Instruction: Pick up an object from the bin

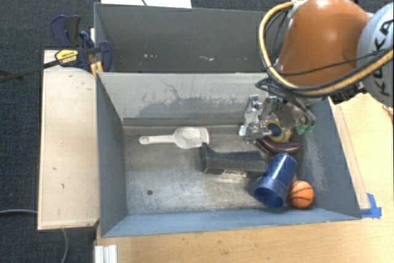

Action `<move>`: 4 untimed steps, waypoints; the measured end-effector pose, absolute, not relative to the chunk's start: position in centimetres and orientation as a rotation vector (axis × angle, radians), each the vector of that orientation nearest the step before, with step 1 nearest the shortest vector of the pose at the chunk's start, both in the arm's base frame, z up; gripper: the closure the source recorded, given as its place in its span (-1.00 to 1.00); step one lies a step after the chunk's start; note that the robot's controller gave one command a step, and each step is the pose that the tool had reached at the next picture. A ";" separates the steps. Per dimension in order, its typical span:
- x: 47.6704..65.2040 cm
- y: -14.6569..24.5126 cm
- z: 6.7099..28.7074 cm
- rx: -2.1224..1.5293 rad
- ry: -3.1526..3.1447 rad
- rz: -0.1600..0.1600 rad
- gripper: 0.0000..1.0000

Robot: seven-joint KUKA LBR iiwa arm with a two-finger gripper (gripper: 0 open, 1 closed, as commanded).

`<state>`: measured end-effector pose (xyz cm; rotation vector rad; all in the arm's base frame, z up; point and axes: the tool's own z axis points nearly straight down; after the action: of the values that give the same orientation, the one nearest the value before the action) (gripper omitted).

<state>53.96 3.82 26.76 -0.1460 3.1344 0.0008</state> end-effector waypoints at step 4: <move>54.0 3.8 26.8 -0.144 3.134 0.001 -1.00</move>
Offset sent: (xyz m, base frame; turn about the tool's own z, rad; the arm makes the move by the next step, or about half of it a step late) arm 0.0000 0.0000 0.0000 0.0000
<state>53.96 3.81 26.76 -0.1441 3.1345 0.0010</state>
